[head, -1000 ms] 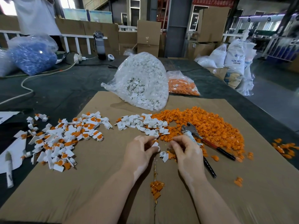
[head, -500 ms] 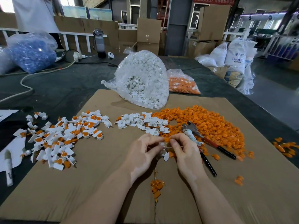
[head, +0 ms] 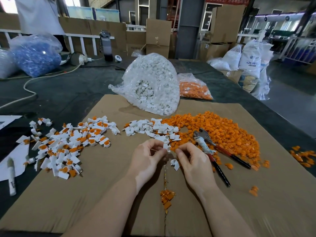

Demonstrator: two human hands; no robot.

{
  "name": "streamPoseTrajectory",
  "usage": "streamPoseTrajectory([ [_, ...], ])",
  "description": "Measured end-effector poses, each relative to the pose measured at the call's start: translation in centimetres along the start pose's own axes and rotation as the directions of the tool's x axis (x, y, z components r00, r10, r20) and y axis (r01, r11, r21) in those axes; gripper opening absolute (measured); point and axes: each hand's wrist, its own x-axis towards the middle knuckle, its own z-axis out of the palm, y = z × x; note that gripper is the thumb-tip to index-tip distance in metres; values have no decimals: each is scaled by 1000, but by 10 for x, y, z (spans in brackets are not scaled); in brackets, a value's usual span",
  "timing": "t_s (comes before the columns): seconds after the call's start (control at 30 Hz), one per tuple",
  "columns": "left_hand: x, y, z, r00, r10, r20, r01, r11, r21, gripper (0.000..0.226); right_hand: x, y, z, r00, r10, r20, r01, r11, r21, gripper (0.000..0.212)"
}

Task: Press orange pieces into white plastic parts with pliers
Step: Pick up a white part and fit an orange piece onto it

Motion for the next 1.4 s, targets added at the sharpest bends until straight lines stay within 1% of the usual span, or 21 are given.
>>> streamPoseTrajectory([
  [0.2,-2,-1,2,997,-20,77,24,999,-43,9,-2,-4,2,985,-161,-66,143,966,-216,16],
  [0.33,-3,-1,3,995,-11,94,17,997,-69,10,-3,-5,3,974,-212,-81,185,949,-255,20],
  [0.4,-5,0,3,995,5,100,0,999,-50,11,-4,-7,3,966,-243,-83,215,942,-259,23],
  [0.47,-6,0,4,994,18,111,-16,1000,-19,14,-5,-8,4,959,-272,-79,245,935,-255,27],
  [0.57,-7,1,4,992,16,127,-13,1000,-22,13,-5,-8,4,965,-253,-71,231,945,-231,32],
  [0.63,-6,2,4,993,0,120,7,998,-55,8,-4,-5,4,975,-214,-55,200,960,-194,24],
  [0.7,-5,3,3,993,-35,111,52,987,-154,4,-3,-3,2,987,-153,-39,149,984,-99,14],
  [0.77,-4,4,1,992,-55,111,79,972,-220,12,-3,-4,1,989,-128,-69,128,992,-3,6],
  [0.8,-4,4,0,992,-52,114,77,970,-230,16,-3,-5,0,988,-133,-83,135,991,14,3],
  [0.87,-3,4,-2,992,-30,122,58,972,-228,21,-2,-5,0,983,-163,-81,163,987,-4,15],
  [0.97,-3,2,-3,991,-11,130,37,979,-202,22,-2,-5,-1,979,-204,-27,203,979,-32,28],
  [1.07,-2,1,-2,992,-4,128,27,983,-179,21,-1,-6,-2,976,-218,-3,218,975,-35,27],
  [1.27,-1,-2,-2,991,-13,137,35,987,-157,20,0,-8,-2,982,-187,-7,187,982,-23,24],
  [1.4,-1,-2,-1,995,11,99,0,994,-111,12,-1,-8,-2,980,-198,-1,198,979,-46,23],
])
